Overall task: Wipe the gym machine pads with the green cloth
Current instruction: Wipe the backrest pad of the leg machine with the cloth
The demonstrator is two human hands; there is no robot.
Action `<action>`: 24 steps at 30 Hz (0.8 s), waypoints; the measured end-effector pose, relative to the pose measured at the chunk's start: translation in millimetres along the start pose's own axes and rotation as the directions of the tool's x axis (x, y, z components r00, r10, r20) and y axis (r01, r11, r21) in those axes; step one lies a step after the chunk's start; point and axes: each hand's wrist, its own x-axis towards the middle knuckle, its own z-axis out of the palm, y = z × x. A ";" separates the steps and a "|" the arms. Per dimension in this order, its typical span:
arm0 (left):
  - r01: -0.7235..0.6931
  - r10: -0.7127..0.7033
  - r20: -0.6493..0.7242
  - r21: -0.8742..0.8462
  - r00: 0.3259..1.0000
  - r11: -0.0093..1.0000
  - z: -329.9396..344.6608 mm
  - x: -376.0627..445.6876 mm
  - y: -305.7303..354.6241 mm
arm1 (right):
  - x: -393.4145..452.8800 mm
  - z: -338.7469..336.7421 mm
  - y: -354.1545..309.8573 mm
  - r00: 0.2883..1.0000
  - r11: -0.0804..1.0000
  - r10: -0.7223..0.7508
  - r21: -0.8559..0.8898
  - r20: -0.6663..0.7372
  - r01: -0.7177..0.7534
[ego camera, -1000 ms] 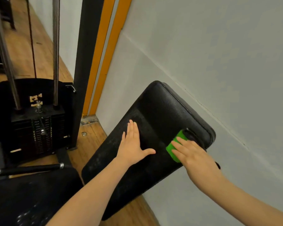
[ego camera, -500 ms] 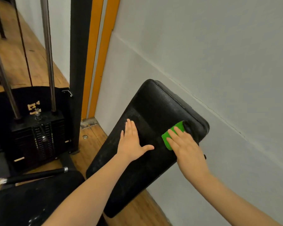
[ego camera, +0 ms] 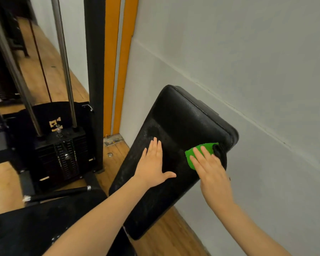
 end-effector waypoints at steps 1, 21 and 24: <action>-0.003 0.003 0.006 0.008 1.000 1.000 -0.4 -0.1 0.0 | -6.1 5.0 -0.2 1.000 1.000 -0.004 0.010 0.010 0.004; -0.136 0.143 -0.025 0.201 0.989 0.970 -10.9 32.3 -68.5 | 21.1 14.1 -41.0 0.999 0.989 0.010 -0.146 0.030 -0.005; -0.198 0.204 -0.020 0.175 0.979 0.965 -2.5 41.7 -81.0 | 60.8 27.0 -49.9 0.991 0.964 -0.046 -0.257 0.122 0.076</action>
